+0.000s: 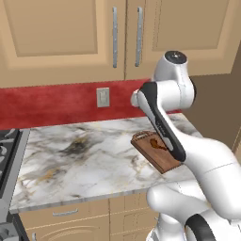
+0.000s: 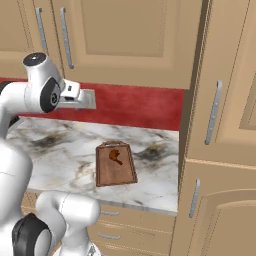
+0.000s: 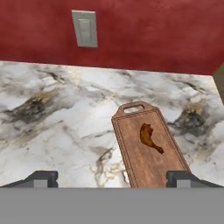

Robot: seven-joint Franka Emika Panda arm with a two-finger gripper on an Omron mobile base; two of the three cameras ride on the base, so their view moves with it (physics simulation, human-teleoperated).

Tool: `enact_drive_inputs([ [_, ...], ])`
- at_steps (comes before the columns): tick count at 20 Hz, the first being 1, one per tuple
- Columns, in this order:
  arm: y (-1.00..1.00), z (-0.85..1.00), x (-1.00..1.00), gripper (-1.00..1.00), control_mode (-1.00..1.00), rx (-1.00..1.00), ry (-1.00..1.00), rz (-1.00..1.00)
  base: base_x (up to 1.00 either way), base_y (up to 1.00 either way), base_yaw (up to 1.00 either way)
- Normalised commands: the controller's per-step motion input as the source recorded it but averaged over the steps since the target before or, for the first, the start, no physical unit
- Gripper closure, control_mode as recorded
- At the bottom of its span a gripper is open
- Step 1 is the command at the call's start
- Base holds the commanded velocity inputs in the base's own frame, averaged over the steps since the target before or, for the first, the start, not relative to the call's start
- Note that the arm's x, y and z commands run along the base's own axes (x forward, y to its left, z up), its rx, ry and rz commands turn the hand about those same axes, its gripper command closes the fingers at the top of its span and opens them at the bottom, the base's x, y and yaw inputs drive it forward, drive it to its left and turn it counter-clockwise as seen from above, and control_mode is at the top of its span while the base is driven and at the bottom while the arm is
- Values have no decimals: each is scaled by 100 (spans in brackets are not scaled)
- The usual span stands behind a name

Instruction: Open the cabinet, retrieve the rolling pin, and place it next to the meat on the cutting board to prepare for tenderizing.

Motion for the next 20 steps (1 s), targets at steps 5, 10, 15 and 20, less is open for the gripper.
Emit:
enact_drive_inputs([
  [5, 21, 51, -3, -100, -100, 0, -22, 0, 0, 0, 0],
  [10, 13, 57, 0, -100, -100, 0, -18, 0, 0, 0, 0],
  [15, 8, 56, 0, -100, -100, 0, -21, 0, 0, 0, 0],
  [20, 0, 45, 0, -100, -100, 0, -23, 0, 0, 0, 0],
])
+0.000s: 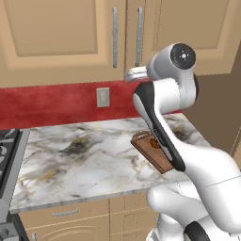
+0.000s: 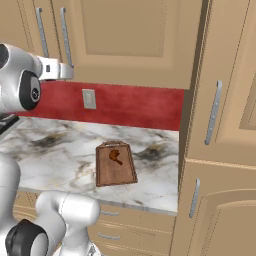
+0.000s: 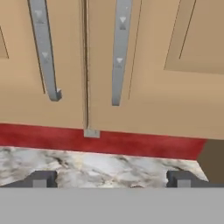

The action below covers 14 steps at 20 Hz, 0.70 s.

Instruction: Open the cabinet, retrieve the rolling pin, and place it next to the meat on the cutting board to prepare for tenderizing.

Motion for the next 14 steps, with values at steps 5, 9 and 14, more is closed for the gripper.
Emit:
enact_drive_inputs([
  [5, 0, 20, 0, -100, -100, 0, -31, 2, 0, 0, 0],
  [9, 1, 9, 0, -100, -100, 0, -29, 1, 0, 0, 0],
  [14, 0, 12, 0, -100, -100, 0, -27, 0, 0, 0, 0],
])
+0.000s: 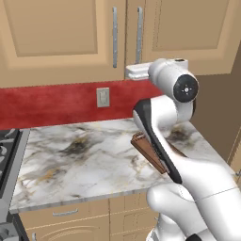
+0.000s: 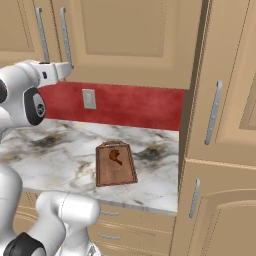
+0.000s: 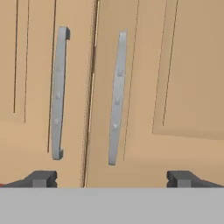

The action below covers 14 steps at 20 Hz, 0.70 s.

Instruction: Open the cabinet, retrieve the rolling pin, and place it next to the meat on the cutting board to prepare for tenderizing.

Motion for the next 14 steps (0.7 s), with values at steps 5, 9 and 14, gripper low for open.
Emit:
enact_drive_inputs([
  [5, -1, 2, -1, -100, -100, 0, -11, 0, 0, 0, 0],
  [9, 0, 0, 0, -100, -100, 0, 0, 0, 0, 0, 0],
  [14, 0, 0, 3, -100, -100, 0, 0, 0, 0, 0, 0],
])
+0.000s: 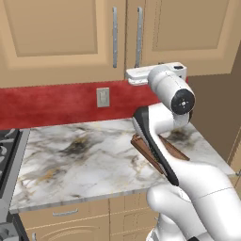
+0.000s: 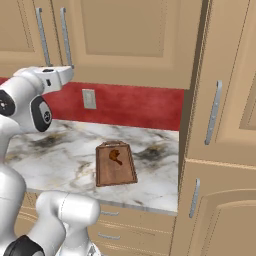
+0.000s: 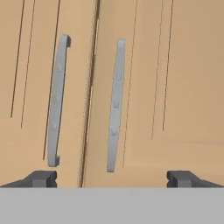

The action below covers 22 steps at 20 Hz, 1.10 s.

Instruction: Open the cabinet, retrieve the rolling pin, and place it next to the meat on the cutting board to prepare for tenderizing.

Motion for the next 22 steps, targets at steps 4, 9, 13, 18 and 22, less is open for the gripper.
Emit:
enact_drive_inputs([
  [4, 11, 0, 40, -100, -100, 0, 2, 0, 0, 0, 0],
  [9, 13, 0, 45, -100, -100, 0, 4, 0, 0, 0, 0],
  [13, 2, 0, 46, -100, -100, 0, 3, 0, 0, 0, 0],
  [18, -3, 0, 13, -100, -100, 0, 0, 0, 0, 0, 0],
  [22, 0, 1, 12, -100, -100, 0, 0, 0, 0, 0, 0],
])
